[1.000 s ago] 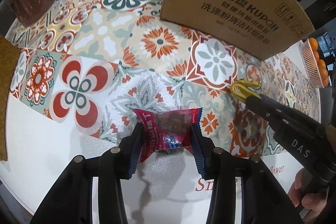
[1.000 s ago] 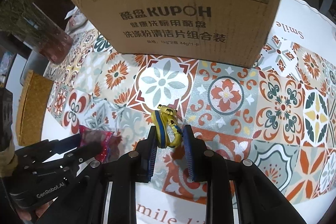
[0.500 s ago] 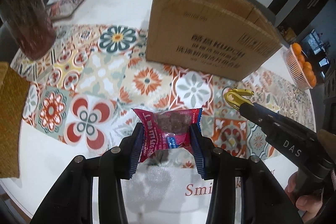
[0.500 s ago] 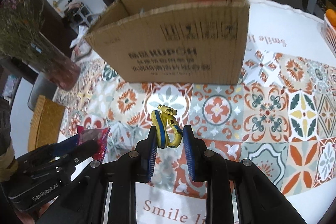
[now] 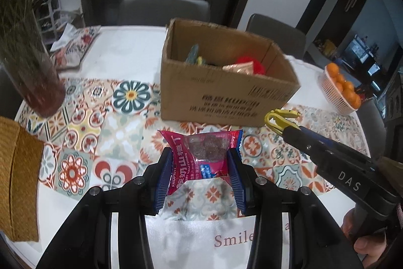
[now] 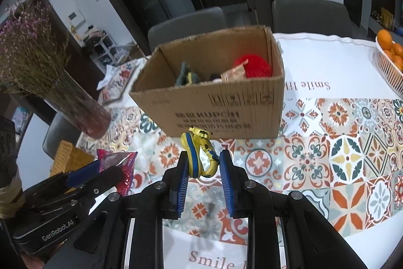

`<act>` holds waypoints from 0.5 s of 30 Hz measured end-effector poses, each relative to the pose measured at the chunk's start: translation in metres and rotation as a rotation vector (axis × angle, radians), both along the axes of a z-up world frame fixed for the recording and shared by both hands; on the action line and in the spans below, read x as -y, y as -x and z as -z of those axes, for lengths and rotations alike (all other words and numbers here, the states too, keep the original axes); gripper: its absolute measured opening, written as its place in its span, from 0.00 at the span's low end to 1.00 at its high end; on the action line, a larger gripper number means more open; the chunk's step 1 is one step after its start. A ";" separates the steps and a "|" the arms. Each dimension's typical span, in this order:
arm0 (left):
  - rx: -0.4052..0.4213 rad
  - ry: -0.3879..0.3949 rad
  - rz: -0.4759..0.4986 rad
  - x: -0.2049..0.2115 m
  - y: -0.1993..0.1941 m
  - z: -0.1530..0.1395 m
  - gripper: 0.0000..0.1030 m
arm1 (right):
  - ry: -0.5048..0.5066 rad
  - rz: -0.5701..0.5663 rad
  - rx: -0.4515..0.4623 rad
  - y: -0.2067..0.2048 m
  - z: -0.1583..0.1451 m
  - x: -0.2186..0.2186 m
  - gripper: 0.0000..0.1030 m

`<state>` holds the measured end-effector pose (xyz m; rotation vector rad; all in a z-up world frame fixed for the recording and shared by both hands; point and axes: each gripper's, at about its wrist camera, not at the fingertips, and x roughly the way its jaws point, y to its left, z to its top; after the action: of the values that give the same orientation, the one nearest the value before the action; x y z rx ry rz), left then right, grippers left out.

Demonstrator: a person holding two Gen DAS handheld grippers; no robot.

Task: Organize soft objects
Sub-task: 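Carry the candy packet and Minion toy over the box with both tools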

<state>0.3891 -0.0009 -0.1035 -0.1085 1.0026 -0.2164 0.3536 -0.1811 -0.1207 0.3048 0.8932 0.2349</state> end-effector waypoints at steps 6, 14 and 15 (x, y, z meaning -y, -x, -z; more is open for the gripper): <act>0.064 0.014 0.031 0.002 -0.002 -0.025 0.41 | -0.011 0.022 0.062 0.004 -0.024 0.002 0.25; 0.131 0.025 0.062 0.007 -0.013 -0.052 0.41 | -0.024 0.052 0.132 0.002 -0.052 0.006 0.25; 0.138 0.023 0.065 0.008 -0.015 -0.054 0.41 | -0.021 0.056 0.143 0.002 -0.055 0.007 0.25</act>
<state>0.4037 -0.0089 -0.0493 -0.0808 0.8667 -0.2908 0.3518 -0.1877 -0.0655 0.3281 0.7404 0.2123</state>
